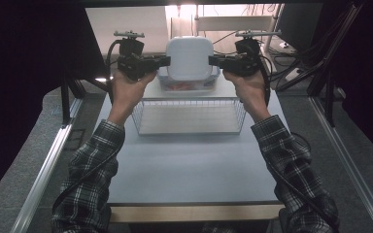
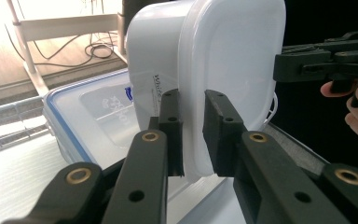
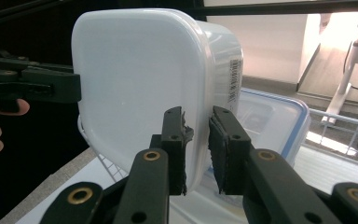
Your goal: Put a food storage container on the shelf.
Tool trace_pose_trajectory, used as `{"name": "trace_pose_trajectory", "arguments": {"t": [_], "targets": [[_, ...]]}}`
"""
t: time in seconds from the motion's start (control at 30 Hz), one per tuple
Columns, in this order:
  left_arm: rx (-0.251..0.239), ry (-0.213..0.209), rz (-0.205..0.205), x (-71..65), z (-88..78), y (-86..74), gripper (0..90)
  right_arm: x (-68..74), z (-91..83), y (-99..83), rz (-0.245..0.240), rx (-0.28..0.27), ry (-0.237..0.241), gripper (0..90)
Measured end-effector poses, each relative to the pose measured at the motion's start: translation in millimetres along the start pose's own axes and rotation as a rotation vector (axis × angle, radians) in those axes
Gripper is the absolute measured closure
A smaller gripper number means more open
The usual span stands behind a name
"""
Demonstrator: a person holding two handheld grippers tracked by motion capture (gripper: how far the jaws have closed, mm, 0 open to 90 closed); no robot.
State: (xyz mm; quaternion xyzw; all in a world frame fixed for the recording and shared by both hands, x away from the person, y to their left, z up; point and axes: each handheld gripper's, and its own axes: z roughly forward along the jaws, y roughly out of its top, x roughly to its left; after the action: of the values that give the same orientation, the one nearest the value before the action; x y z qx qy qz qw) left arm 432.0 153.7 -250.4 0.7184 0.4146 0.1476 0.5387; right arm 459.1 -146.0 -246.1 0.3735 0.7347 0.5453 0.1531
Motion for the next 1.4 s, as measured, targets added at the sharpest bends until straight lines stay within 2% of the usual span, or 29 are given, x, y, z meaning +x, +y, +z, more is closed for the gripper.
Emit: {"name": "trace_pose_trajectory", "arguments": {"t": [0.13,0.37,0.57,0.77,0.87,0.97,1.1,1.27,1.4], "targets": [[-0.008,-0.01,-0.012,2.6,4.1,2.8,77.1,-3.1,4.5,2.6,0.008,-0.006,-0.015,73.8],[-0.005,-0.01,-0.032,7.4,10.7,7.4,72.8,-6.1,8.9,6.0,0.028,-0.017,-0.005,69.0],[0.002,0.006,-0.035,10.7,16.5,11.1,68.7,-7.4,14.1,10.8,0.031,-0.008,-0.011,66.3],[0.008,0.002,-0.044,15.1,20.2,14.4,66.9,-9.7,19.5,14.8,0.049,0.006,-0.013,63.7],[0.017,0.011,-0.05,16.6,22.7,16.5,64.6,-10.7,22.6,16.1,0.056,0.013,-0.017,61.1],[0.03,0.026,-0.049,19.0,26.6,18.2,58.8,-10.2,27.8,16.9,0.043,0.028,-0.042,59.9],[0.021,0.009,-0.067,25.6,31.3,19.1,55.2,-11.1,30.6,17.4,0.054,0.029,-0.042,59.9],[0.008,0.073,-0.033,26.4,36.4,24.1,53.1,-11.3,31.4,18.4,0.068,0.034,-0.043,60.3],[0.012,0.106,-0.008,26.6,41.8,28.4,52.1,-11.7,32.7,19.3,0.069,0.027,-0.051,59.4]]}}
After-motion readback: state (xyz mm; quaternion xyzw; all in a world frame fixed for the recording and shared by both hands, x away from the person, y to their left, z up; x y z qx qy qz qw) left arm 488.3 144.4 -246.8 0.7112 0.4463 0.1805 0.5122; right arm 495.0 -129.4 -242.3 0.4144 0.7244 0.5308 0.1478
